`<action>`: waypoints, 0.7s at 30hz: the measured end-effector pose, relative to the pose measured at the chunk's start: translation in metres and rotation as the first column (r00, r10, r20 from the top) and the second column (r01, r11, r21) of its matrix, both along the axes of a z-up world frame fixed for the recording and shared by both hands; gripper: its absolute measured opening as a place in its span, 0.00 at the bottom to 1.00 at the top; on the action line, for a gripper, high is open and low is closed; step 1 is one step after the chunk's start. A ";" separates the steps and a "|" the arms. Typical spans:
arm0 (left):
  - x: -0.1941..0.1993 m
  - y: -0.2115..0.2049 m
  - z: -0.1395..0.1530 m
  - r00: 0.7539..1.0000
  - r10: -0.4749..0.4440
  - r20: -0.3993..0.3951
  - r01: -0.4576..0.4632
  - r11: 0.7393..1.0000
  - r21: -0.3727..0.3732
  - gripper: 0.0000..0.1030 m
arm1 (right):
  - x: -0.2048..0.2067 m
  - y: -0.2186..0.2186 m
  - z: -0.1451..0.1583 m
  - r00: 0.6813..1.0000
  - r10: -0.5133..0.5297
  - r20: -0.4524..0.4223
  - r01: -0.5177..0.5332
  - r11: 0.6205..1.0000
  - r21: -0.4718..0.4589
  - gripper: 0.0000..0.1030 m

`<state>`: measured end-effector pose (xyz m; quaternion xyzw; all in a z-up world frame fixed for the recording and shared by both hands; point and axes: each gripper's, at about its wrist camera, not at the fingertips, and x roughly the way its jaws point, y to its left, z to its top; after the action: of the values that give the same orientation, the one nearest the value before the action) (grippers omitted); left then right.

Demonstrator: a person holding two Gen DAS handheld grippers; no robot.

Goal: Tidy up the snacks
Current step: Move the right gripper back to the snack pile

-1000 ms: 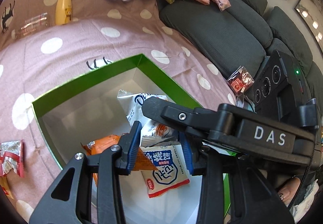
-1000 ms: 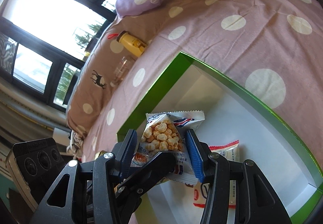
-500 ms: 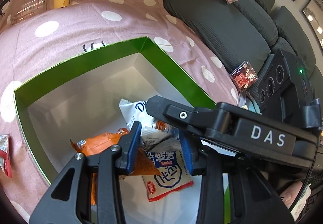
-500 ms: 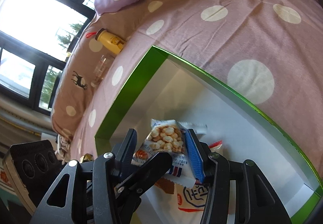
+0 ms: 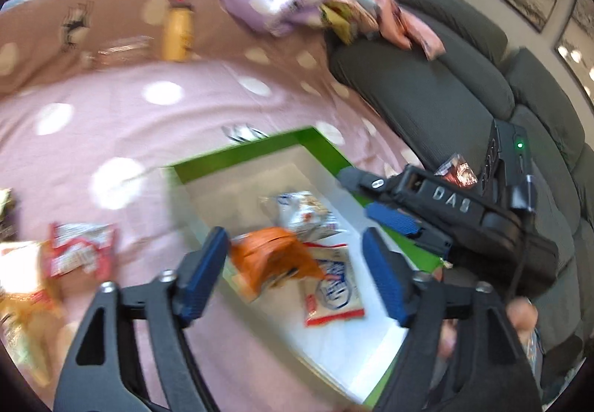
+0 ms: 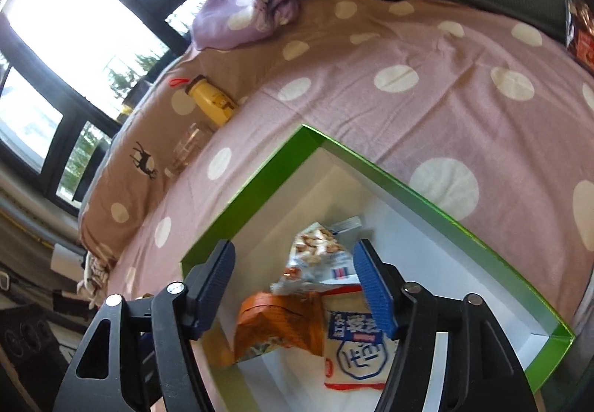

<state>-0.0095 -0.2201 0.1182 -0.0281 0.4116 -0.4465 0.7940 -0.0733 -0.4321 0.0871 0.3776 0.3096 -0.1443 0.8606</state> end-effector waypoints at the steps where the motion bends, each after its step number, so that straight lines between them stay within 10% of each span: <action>1: -0.001 0.015 0.002 0.999 0.031 0.006 -0.031 1.000 0.004 0.86 | 0.000 0.005 0.004 1.000 0.005 0.007 -0.005 1.000 -0.012 0.71; 8: -0.008 0.119 0.010 0.944 0.321 0.083 -0.326 0.943 0.061 0.99 | 0.014 0.055 0.027 0.996 0.088 0.025 -0.085 0.990 -0.116 0.85; 21: -0.004 0.242 -0.051 0.738 0.660 0.142 -0.673 0.703 0.231 0.99 | 0.056 0.161 0.021 0.932 0.353 -0.084 -0.362 0.893 -0.266 0.87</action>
<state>-0.0133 0.0221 0.0671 -0.0570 0.4103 -0.0705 0.9074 -0.0174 -0.2710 0.1078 0.1878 0.3647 -0.0318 0.9114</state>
